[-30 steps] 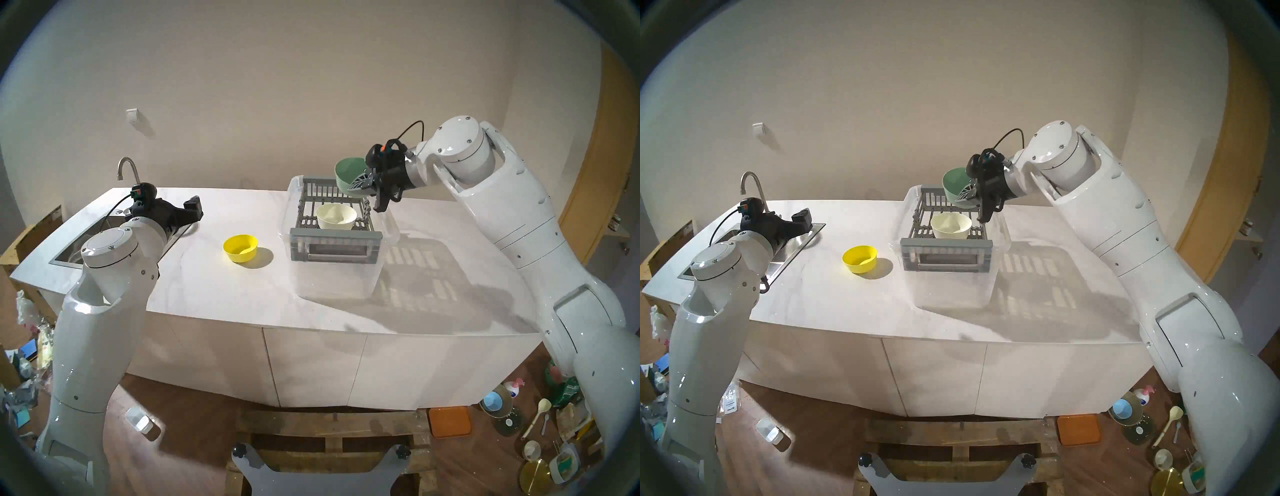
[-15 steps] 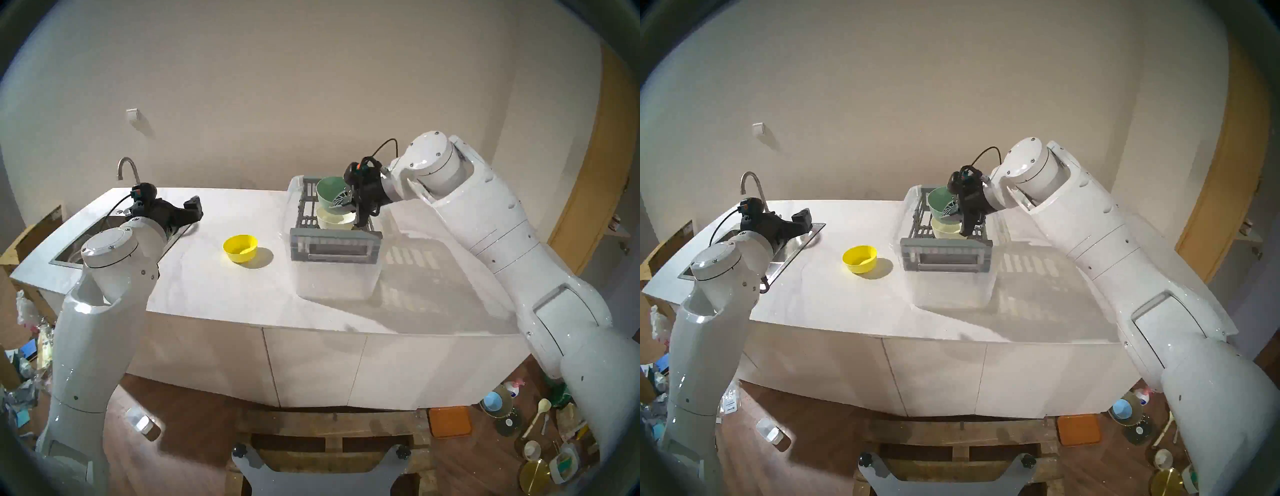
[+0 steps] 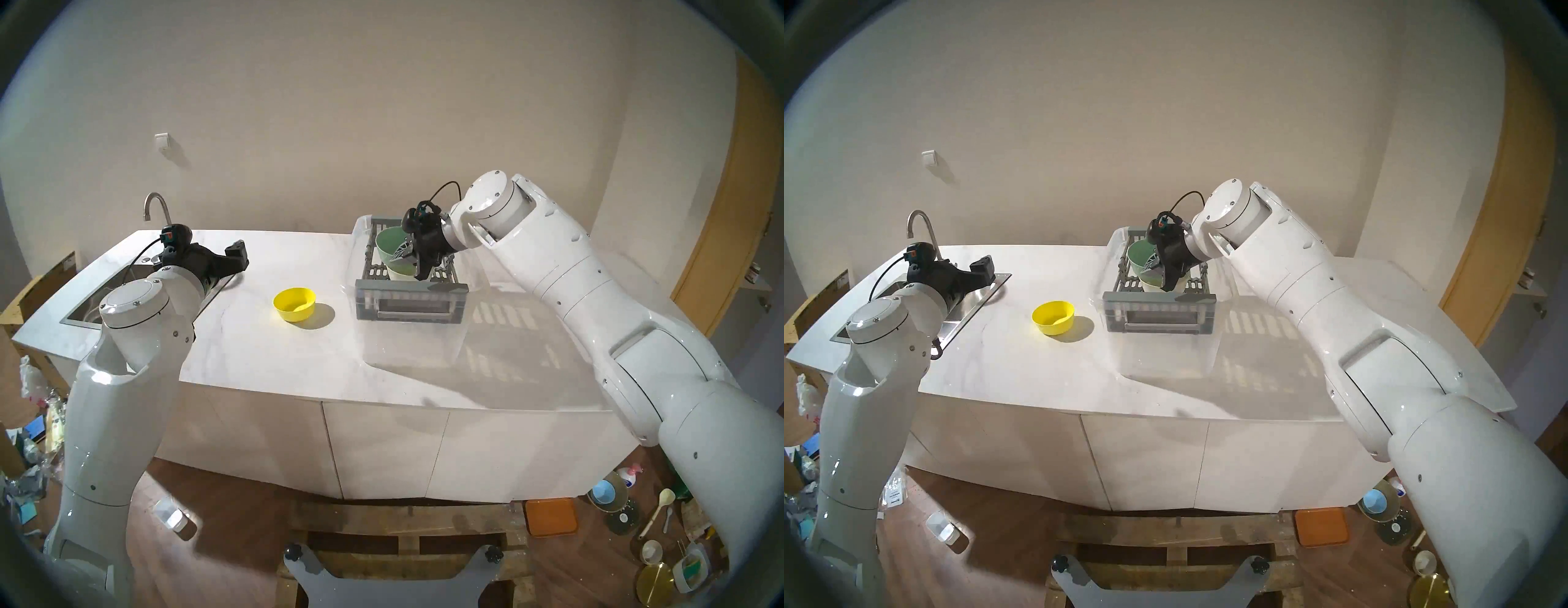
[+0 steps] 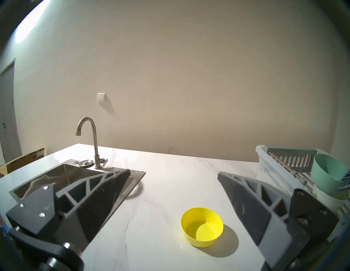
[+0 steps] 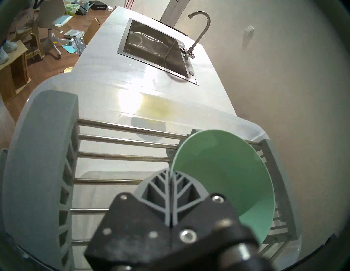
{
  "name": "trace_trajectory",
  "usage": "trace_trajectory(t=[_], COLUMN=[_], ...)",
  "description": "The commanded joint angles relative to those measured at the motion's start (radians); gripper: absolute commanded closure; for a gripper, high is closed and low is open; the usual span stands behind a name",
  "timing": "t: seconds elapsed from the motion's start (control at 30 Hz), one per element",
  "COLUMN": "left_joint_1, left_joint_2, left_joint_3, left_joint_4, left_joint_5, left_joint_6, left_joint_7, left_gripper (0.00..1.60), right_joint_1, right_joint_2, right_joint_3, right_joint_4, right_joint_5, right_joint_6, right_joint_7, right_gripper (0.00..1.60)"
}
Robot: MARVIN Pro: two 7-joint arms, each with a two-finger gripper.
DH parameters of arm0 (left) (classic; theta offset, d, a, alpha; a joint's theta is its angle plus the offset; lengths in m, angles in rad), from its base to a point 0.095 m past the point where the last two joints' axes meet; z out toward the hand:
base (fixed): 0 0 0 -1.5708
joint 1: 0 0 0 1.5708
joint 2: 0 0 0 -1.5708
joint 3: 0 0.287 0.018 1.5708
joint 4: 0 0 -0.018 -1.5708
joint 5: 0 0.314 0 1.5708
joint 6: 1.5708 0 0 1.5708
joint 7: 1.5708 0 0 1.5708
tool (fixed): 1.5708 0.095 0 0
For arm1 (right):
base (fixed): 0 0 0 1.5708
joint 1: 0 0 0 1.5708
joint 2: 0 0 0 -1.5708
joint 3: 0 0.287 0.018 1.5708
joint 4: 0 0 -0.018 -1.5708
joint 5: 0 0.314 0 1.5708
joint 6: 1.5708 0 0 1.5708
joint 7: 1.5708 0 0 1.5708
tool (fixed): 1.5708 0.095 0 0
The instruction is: Place the plate or bowl neatly into the plate slot of the drying rack
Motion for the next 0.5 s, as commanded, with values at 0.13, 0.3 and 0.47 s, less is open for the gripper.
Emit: trace_trajectory(t=[0.13,0.3,0.47], left_joint_1=[-0.019,-0.019,-0.019], left_joint_2=[0.003,0.003,0.003], left_joint_3=[-0.009,-0.009,-0.009], left_joint_4=[-0.023,-0.023,-0.023], left_joint_5=[-0.002,-0.002,-0.003], left_joint_6=[-0.008,-0.008,-0.008], left_joint_7=[-0.004,-0.004,-0.004], left_gripper=[0.0,0.0,0.0], right_joint_1=[0.055,0.05,0.041], right_joint_2=[0.007,0.023,0.04], right_joint_3=[0.024,0.034,0.04], right_joint_4=[-0.021,-0.032,-0.058], right_joint_5=[-0.006,-0.004,-0.002], right_joint_6=[-0.057,-0.055,-0.049], right_joint_7=[-0.008,0.007,0.023], right_gripper=[1.6,1.6,1.6])
